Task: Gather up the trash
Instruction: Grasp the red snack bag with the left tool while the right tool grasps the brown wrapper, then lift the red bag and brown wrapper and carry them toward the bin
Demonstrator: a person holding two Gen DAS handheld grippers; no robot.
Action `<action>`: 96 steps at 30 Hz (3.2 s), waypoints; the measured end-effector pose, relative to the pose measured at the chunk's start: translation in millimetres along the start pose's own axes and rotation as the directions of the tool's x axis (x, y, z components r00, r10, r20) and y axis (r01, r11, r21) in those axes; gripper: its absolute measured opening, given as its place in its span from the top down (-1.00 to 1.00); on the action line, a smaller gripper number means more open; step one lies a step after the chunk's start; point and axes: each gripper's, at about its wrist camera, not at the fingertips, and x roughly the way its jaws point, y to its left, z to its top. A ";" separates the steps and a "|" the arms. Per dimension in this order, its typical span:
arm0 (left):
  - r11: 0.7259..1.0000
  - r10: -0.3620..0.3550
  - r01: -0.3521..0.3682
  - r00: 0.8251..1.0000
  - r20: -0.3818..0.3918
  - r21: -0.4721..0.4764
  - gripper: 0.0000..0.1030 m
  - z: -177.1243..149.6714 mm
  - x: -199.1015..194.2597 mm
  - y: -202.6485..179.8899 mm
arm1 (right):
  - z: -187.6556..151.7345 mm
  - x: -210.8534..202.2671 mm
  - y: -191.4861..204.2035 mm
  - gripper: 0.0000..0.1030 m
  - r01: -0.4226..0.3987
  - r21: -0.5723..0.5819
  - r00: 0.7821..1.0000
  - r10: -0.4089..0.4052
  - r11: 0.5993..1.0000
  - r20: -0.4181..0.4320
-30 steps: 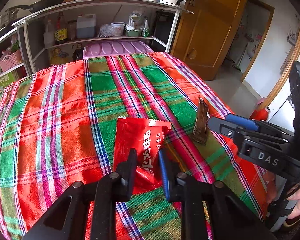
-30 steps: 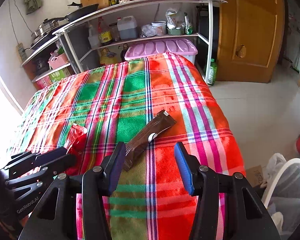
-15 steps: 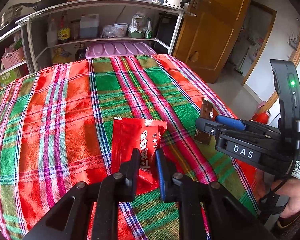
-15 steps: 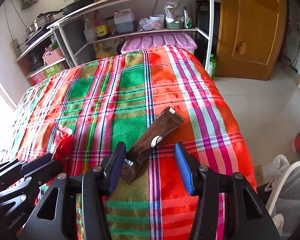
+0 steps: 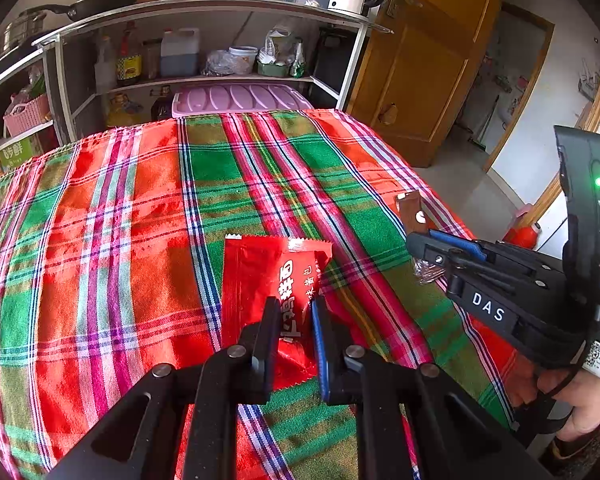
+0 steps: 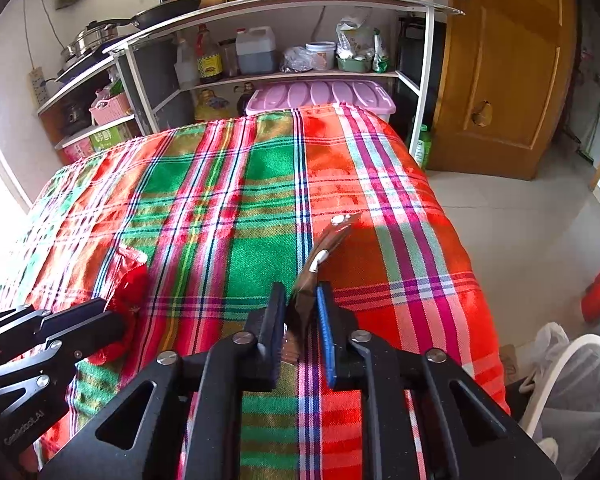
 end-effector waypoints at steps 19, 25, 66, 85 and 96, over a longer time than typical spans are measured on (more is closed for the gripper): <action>1.000 -0.014 0.014 1.000 0.016 0.009 0.87 -9.9 -19.5 -15.6 | -22.2 -39.6 -5.5 0.82 -0.067 0.024 0.997 0.066 0.997 0.047; 0.999 -0.024 0.023 0.999 0.037 0.021 0.88 -13.4 -32.7 -21.4 | -27.5 -60.5 -8.0 0.82 -0.091 0.025 0.993 0.089 0.996 0.083; 0.996 0.079 -0.080 0.996 0.032 0.025 0.53 -5.4 -7.0 -19.4 | -43.4 -76.1 -18.0 0.82 -0.090 0.044 0.991 0.085 0.995 0.101; 0.987 -0.104 0.094 0.992 0.071 0.130 0.52 -12.4 -40.4 -105.2 | -73.7 -135.4 -80.1 0.82 -0.015 0.146 0.987 -0.009 0.989 0.161; 0.947 -0.228 0.221 0.974 0.004 0.231 0.51 -22.3 -24.1 -193.9 | -113.8 -170.1 -148.9 0.82 0.101 0.258 0.980 -0.140 0.961 0.141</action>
